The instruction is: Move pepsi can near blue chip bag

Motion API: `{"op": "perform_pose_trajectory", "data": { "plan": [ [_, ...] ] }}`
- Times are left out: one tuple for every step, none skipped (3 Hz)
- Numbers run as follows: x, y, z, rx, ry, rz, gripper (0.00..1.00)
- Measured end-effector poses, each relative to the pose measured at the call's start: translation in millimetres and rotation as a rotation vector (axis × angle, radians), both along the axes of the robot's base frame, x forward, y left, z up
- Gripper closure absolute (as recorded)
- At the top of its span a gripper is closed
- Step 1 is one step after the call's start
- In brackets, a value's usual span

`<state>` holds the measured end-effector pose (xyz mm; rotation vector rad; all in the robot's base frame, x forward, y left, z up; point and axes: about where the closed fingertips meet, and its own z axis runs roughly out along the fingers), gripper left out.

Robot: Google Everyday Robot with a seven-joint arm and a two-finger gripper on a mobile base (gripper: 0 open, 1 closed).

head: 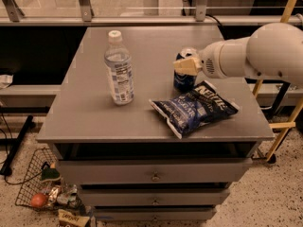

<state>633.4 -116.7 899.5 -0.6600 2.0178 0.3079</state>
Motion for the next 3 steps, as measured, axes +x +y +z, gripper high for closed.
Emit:
{"op": "perform_pose_trajectory", "data": {
  "plan": [
    [0, 2, 1, -0.001, -0.002, 0.003, 0.12],
    [-1, 2, 4, -0.003, -0.005, 0.009, 0.0],
    [-8, -29, 29, -0.029, -0.044, -0.047, 0.0]
  ]
}}
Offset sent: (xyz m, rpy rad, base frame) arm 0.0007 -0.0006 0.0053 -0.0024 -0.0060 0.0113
